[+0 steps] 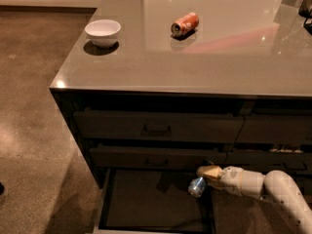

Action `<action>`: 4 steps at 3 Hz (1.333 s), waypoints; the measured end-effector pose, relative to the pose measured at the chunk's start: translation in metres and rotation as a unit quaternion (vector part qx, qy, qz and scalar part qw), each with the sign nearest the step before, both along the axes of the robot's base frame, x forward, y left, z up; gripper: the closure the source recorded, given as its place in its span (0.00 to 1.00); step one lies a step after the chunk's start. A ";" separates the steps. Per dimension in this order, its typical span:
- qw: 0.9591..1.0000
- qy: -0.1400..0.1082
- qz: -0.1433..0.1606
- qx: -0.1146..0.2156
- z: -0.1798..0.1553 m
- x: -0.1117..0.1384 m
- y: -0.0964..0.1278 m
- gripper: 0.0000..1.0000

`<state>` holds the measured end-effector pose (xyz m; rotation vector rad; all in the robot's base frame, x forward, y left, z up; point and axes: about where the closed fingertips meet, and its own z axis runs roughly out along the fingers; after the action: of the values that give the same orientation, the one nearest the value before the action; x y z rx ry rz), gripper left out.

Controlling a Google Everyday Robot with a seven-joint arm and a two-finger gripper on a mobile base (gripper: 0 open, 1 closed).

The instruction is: Pick redbull can from bottom drawer and place on counter

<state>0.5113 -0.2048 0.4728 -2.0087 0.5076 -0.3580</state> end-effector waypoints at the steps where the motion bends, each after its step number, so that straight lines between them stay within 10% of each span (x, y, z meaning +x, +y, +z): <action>1: 0.996 -0.050 0.049 0.055 0.064 -0.003 0.027 1.00; 2: 0.986 -0.094 0.094 0.099 0.130 -0.015 0.047 1.00; 4: 0.972 -0.169 0.145 0.071 0.237 -0.015 0.083 1.00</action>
Offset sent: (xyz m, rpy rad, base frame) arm -0.0331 0.0641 0.2144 0.3078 -0.2988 0.2948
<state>0.4967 -0.1214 0.7094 -1.8007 0.0235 -0.4575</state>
